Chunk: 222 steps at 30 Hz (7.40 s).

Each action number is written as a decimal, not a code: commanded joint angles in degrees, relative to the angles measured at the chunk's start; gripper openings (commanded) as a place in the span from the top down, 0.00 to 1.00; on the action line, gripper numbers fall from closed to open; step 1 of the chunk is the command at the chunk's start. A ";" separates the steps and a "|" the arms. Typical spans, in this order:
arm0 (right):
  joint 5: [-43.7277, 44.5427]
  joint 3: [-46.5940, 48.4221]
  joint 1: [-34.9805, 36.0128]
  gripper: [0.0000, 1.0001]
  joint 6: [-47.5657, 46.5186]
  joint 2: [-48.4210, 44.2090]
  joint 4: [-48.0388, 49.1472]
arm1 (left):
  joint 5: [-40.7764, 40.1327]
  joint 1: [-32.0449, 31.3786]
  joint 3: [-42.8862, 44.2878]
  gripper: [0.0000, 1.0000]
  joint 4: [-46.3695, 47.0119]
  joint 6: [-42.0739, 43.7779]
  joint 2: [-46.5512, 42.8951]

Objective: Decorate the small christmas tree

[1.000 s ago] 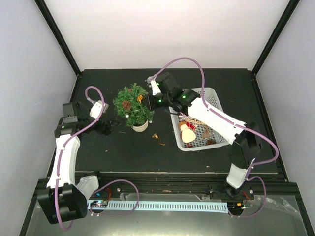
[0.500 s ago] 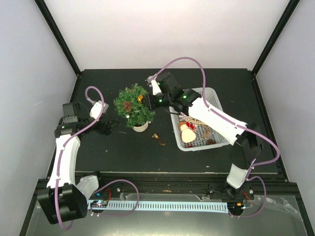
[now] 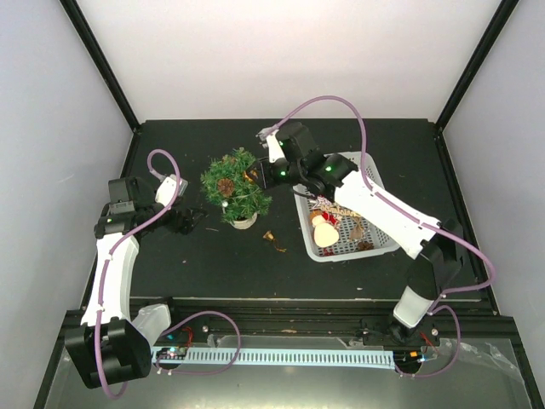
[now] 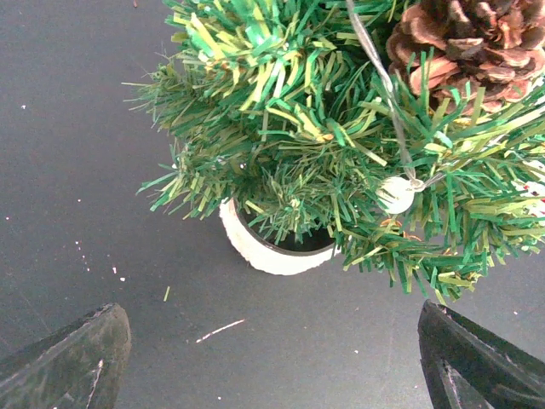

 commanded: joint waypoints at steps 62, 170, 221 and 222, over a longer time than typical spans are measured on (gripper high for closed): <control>13.38 -39.73 8.38 0.35 -5.69 10.35 34.74 | 1.28 1.38 0.20 0.01 -14.02 7.66 -21.44; 19.24 -26.03 -3.22 0.23 10.12 -7.49 -7.24 | -0.81 5.38 0.25 0.01 -12.55 5.02 -19.47; 17.73 -17.22 -13.30 0.35 9.11 15.36 -5.07 | 0.73 8.49 1.79 0.01 -15.17 6.42 -15.59; 17.74 -17.28 -13.30 0.35 9.07 14.88 -5.28 | 0.75 8.50 1.79 0.01 -15.17 6.42 -15.62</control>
